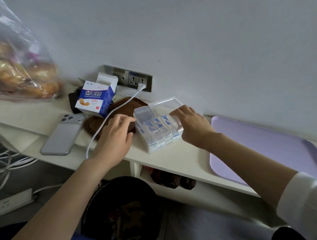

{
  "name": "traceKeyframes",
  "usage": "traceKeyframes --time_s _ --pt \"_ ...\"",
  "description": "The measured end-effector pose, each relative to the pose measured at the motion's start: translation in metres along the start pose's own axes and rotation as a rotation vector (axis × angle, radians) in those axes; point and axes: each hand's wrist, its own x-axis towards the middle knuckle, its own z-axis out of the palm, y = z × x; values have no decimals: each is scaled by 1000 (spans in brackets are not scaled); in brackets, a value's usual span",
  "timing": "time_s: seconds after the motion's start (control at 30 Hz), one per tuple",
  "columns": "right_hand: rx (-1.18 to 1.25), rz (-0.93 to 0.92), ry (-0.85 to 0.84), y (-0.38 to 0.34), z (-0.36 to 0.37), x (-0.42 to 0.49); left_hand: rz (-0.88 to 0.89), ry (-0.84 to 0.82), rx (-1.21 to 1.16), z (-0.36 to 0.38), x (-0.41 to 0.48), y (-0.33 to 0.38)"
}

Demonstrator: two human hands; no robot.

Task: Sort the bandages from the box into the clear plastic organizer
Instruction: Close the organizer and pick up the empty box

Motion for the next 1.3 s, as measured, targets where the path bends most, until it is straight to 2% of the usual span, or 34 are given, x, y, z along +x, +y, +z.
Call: traceKeyframes --time_s 0.17,0.3,0.47,0.77,0.93,1.03,1.3 --pt "148 -81 97 -51 -18 26 -185 -59 115 -13 11 -51" --pt "184 -191 47 -97 -10 78 -316 -225 189 -16 12 -98" --pt "183 -165 -53 -131 9 145 -270 -400 259 -8 5 -127" --pt "278 -5 -240 -149 29 209 -232 -360 298 2 10 -132" --pt "263 90 -184 -150 33 214 -236 -336 297 4 13 -132" --pt "374 94 -158 -149 31 208 -240 -334 310 6 16 -130" --pt "567 -12 136 -143 -7 149 -234 -331 355 7 10 -124"
